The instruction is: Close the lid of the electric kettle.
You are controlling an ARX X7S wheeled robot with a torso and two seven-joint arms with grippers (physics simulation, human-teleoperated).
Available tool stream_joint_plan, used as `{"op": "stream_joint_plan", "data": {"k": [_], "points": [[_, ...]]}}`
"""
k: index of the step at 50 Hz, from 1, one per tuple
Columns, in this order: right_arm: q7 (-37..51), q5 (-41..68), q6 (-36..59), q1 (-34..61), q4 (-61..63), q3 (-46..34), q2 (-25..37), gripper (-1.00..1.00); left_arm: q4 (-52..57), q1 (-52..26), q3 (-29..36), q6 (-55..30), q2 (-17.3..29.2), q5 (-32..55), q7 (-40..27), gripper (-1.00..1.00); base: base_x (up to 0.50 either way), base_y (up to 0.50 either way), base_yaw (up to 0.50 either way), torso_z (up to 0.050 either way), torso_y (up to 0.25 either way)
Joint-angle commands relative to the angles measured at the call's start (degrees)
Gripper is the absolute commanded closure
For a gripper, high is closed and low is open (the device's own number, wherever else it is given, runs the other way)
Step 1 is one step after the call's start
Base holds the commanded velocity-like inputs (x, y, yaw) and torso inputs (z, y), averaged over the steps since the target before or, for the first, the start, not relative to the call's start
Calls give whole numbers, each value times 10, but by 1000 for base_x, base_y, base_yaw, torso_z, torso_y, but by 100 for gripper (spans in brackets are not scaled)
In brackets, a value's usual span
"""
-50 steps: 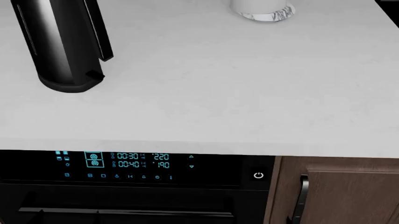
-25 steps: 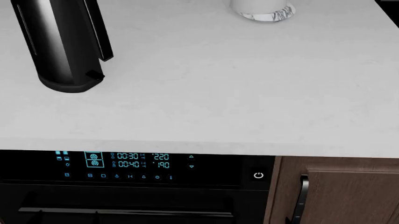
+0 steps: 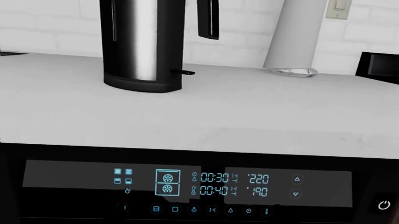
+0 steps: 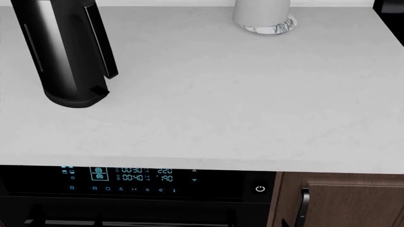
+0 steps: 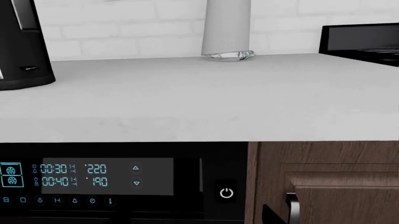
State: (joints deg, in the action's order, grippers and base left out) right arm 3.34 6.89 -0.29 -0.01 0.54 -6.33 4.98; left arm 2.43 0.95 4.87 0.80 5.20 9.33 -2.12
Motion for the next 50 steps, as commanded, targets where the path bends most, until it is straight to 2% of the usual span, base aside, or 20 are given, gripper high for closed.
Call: {"op": "stream_joint_plan", "data": {"k": [1,28,50], "points": [[5,9,-6,-1,-1,-10,8,-100,2,1,10,4,9,11,-4,-100,0,0,0,50,12],[22,12,-7,1,0,-31,23,-100,2,1,27,12,23,17,-20,-100,0,0,0,50,12],[31,21,-10,1,4,-42,32,-100,5,0,39,13,32,22,-30,-100,0,500,0,50,11]]}}
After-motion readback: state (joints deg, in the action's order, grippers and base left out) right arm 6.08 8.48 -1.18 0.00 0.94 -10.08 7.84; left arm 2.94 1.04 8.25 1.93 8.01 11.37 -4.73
